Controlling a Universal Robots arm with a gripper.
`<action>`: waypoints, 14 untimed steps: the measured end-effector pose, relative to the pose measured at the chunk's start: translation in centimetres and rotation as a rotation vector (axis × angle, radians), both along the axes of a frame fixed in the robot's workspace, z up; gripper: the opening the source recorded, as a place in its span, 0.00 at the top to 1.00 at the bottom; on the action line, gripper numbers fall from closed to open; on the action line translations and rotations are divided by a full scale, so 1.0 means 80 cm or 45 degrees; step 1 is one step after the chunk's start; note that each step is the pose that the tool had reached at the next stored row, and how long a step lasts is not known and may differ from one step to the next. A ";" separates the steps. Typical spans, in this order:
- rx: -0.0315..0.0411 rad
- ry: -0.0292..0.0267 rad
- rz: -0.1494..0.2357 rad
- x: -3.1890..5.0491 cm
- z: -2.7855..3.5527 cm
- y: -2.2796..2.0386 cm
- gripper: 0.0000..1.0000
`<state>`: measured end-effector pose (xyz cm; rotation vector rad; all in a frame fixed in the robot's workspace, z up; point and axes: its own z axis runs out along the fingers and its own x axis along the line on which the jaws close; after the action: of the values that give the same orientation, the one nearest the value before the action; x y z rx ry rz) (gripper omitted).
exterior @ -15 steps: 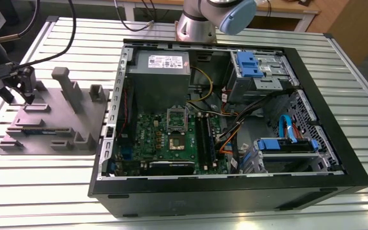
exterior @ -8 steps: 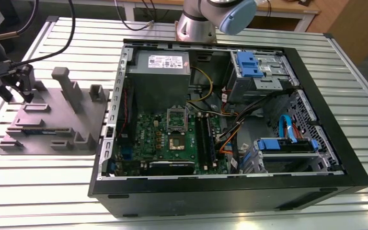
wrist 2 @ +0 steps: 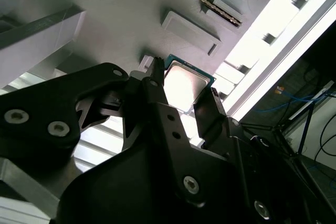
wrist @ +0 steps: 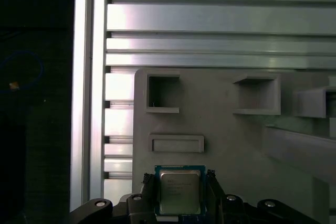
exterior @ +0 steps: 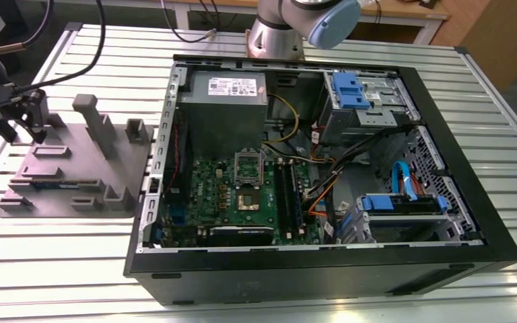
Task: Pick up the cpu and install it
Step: 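Pick up the cpu and move it towards the insertion slot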
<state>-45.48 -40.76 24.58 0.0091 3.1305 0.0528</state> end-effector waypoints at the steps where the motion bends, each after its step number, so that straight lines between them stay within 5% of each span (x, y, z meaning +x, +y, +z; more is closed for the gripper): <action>1: 0.0000 -0.0001 0.000 0.000 0.0004 0.0000 0.53; 14: 0.0001 -0.0001 0.000 0.000 0.0048 0.0000 0.53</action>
<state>-45.48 -40.76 24.96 0.0092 3.1304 0.0529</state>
